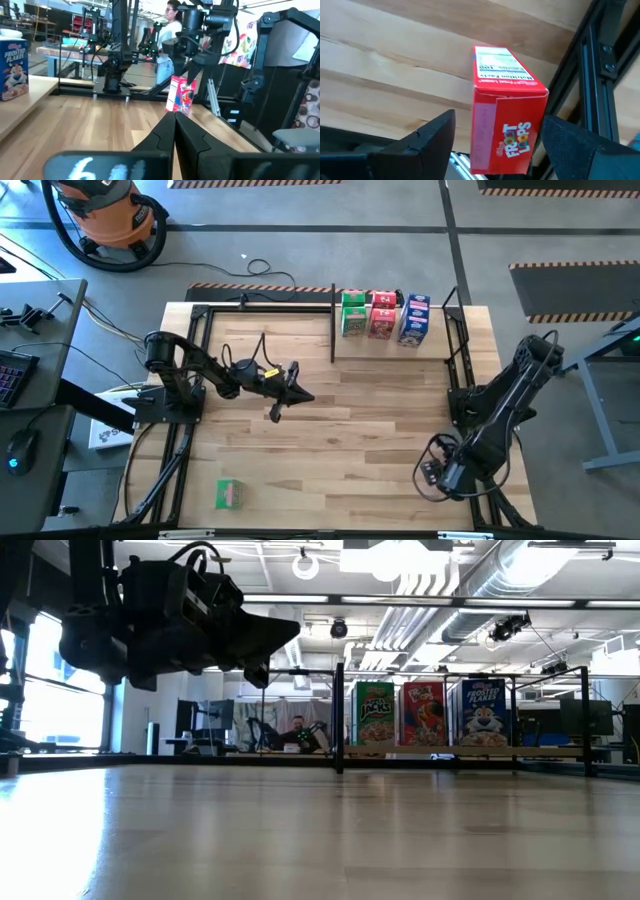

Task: Stack cereal on shelf
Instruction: Put the red cereal box on the shelf

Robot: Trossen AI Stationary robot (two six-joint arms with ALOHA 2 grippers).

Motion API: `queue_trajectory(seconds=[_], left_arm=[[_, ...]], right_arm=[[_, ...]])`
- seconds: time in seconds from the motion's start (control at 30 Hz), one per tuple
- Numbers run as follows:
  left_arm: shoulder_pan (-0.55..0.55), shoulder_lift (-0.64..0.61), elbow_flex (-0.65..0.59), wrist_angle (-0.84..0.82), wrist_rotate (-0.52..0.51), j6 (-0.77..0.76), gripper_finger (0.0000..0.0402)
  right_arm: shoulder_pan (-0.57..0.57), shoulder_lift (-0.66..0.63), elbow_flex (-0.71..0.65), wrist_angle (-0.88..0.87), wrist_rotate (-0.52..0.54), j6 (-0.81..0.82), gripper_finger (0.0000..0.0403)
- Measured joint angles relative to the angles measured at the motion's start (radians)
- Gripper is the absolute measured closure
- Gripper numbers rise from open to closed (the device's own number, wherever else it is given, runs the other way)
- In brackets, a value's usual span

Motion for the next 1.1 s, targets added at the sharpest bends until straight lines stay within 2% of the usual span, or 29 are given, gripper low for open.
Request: queue_trajectory(seconds=[0.2,0.4,0.83,1.1], left_arm=[[-0.009,0.000,0.000,0.001,0.002,-0.006,0.0402],[-0.010,-0.001,0.000,0.001,0.002,-0.006,0.0401],[-0.010,-0.001,0.000,-0.005,0.002,-0.006,0.0402],[-0.010,-0.001,-0.006,-0.005,0.009,-0.015,0.0402]], right_arm=[[-0.003,0.052,0.000,0.010,-0.056,-0.019,0.0136],[-0.010,0.070,-0.001,0.049,-0.048,-0.019,0.0142],[-0.023,0.070,-0.001,0.101,0.033,-0.026,0.0229],[-0.081,0.068,0.035,0.068,0.043,-0.149,0.0239]])
